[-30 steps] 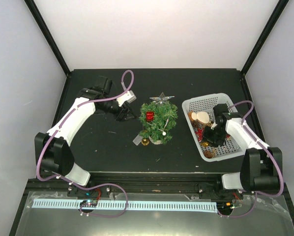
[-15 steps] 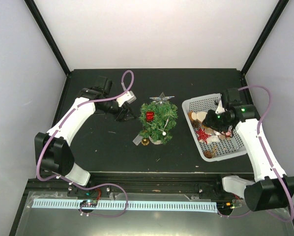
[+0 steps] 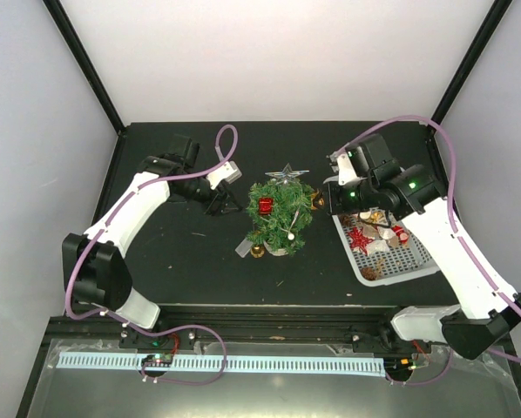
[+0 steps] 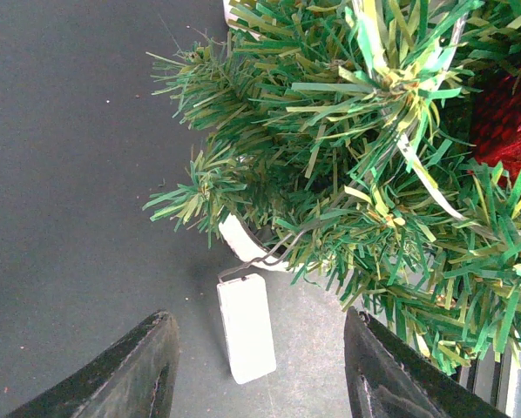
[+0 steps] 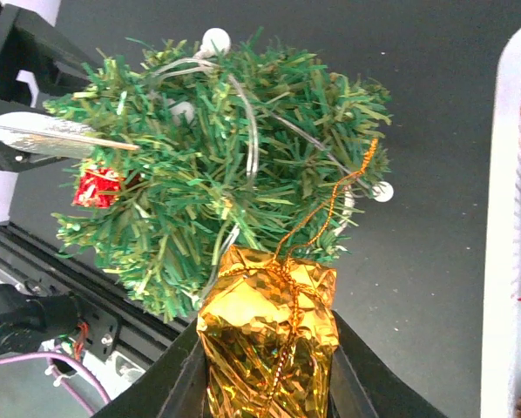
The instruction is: Decorate the small christmas tree
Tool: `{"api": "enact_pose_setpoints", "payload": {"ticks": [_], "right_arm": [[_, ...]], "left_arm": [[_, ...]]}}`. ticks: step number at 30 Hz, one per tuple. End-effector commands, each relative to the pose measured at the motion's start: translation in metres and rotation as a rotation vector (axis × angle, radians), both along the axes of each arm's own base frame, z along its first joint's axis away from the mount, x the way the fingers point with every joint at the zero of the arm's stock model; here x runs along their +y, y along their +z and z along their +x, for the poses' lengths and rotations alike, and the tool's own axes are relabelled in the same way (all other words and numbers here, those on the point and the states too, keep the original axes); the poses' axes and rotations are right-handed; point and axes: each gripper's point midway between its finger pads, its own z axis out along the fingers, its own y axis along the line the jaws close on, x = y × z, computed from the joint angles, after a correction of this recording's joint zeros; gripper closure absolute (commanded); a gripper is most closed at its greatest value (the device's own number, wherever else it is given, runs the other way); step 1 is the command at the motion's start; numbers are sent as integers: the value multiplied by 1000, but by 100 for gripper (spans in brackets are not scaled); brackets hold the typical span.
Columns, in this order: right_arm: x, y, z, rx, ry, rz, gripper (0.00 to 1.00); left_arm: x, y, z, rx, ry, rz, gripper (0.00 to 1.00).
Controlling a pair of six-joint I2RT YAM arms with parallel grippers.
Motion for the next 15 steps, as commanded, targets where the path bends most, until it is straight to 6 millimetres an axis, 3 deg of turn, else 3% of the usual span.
{"api": "enact_pose_setpoints", "payload": {"ticks": [1, 4, 10, 15], "right_arm": [[-5, -1, 4, -19, -15, -40, 70], [6, 1, 8, -4, 11, -11, 70], [4, 2, 25, -41, -35, -34, 70], [22, 11, 22, -34, 30, 42, 70]], "left_arm": [[-6, 11, 0, -10, -10, -30, 46], [-7, 11, -2, -8, -10, -31, 46], [-7, 13, -4, -13, -12, -32, 46], [-7, 13, -7, -15, -13, -33, 46]]}}
